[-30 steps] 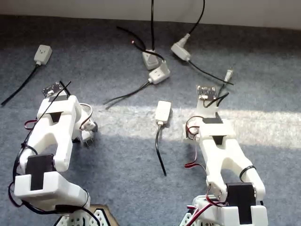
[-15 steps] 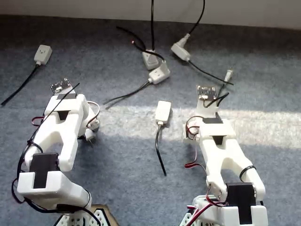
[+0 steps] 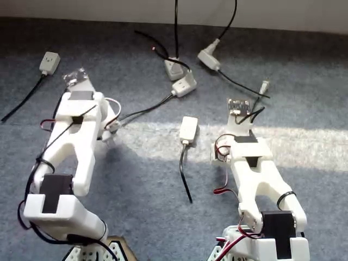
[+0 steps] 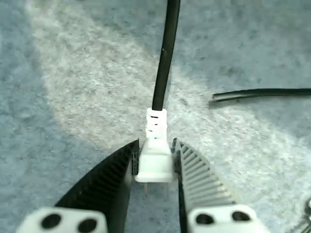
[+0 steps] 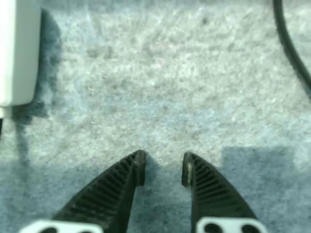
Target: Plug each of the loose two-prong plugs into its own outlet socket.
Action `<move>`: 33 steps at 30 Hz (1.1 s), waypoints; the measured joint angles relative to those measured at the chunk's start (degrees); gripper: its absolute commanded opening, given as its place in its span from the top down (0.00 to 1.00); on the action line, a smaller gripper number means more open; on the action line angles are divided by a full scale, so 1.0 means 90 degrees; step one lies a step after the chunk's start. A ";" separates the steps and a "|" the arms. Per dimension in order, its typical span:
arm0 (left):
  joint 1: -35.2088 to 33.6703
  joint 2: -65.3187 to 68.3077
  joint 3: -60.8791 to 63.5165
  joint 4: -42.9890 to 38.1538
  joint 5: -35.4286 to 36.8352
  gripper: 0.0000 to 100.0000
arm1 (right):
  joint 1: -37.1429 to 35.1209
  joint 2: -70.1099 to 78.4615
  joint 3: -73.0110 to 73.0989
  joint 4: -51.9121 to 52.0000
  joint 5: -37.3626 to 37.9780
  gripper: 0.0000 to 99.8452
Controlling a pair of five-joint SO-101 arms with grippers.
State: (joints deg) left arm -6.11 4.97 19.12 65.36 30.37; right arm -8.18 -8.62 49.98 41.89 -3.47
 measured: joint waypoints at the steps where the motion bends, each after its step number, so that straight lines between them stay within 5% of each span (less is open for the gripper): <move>1: 0.0205 0.0000 -0.0264 0.0215 0.0000 0.99 | 0.0000 0.0000 0.0000 0.0000 0.0000 0.86; 7: 0.1495 0.0000 -0.1905 0.1299 0.0000 0.99 | 0.0000 0.0000 0.0020 -0.0117 0.0000 0.86; 14: 0.2618 0.0000 -0.3409 0.1475 -0.0059 0.99 | 0.0000 0.0000 0.0068 -0.0254 0.0000 0.86; 22: 0.3028 0.0010 -0.3888 0.1338 -0.0283 0.99 | 0.0000 0.0000 0.0068 -0.0254 0.0000 0.87; 27: 0.3018 0.0010 -0.3888 0.0723 -0.0274 0.99 | 0.0029 -0.0020 0.0068 -0.0264 0.0000 0.99; 33: 0.3116 0.0010 -0.3888 0.0225 0.0430 0.99 | 0.0029 -0.0020 0.0059 -0.0371 0.0000 0.99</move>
State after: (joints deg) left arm 21.93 5.05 -15.87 67.38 34.24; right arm -7.91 -8.79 50.51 38.55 -3.47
